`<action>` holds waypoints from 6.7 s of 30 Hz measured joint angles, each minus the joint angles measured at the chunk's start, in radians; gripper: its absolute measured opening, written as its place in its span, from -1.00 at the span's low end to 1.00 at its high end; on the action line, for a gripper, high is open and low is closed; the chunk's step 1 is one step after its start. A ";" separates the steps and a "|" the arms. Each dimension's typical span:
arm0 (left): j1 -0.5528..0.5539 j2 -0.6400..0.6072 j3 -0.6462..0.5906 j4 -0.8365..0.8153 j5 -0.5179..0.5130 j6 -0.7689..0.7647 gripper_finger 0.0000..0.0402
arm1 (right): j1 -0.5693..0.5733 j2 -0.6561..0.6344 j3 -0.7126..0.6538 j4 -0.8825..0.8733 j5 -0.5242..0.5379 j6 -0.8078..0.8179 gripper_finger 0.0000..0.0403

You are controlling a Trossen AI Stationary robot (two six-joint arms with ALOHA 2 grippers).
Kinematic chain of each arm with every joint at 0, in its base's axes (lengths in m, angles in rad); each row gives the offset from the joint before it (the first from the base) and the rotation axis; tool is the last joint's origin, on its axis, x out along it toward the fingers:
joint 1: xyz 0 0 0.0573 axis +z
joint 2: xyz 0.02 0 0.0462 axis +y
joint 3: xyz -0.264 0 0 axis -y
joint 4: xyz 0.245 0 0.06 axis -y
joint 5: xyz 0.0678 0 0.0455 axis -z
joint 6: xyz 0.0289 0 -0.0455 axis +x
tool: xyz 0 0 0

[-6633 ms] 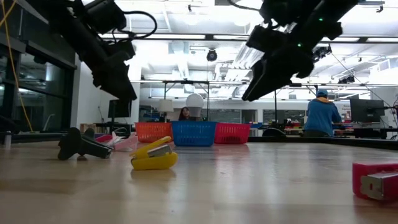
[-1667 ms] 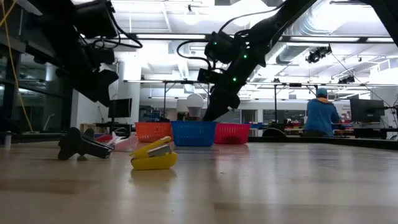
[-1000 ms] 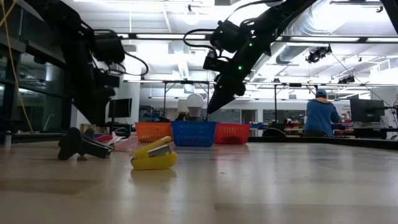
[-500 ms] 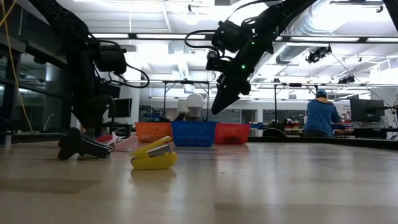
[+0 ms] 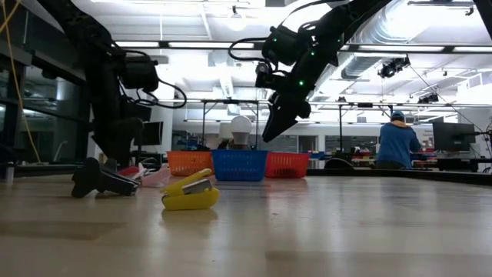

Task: Pick and place Stapler, Stapler remover, tape
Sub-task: Put the purple tape into the red basket

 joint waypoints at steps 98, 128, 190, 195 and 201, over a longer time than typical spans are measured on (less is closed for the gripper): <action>-0.067 -0.115 -0.020 0.058 0.230 0.124 -0.82 | 0.000 -0.028 -0.006 0.088 -0.292 -0.124 0.12; -0.277 -0.198 -0.016 0.845 0.722 0.282 -0.82 | 0.102 -0.028 -0.328 1.295 -0.366 -0.076 0.12; -0.277 -0.197 -0.016 0.896 0.740 0.291 -0.82 | 0.112 -0.011 -0.267 1.341 -0.364 -0.098 0.12; -0.277 -0.197 -0.016 0.915 0.741 0.294 -0.82 | 0.112 -0.011 -0.267 1.342 -0.367 -0.101 0.12; -0.277 -0.197 -0.016 0.958 0.760 0.293 -0.82 | 0.111 -0.011 -0.267 1.347 -0.356 -0.105 0.12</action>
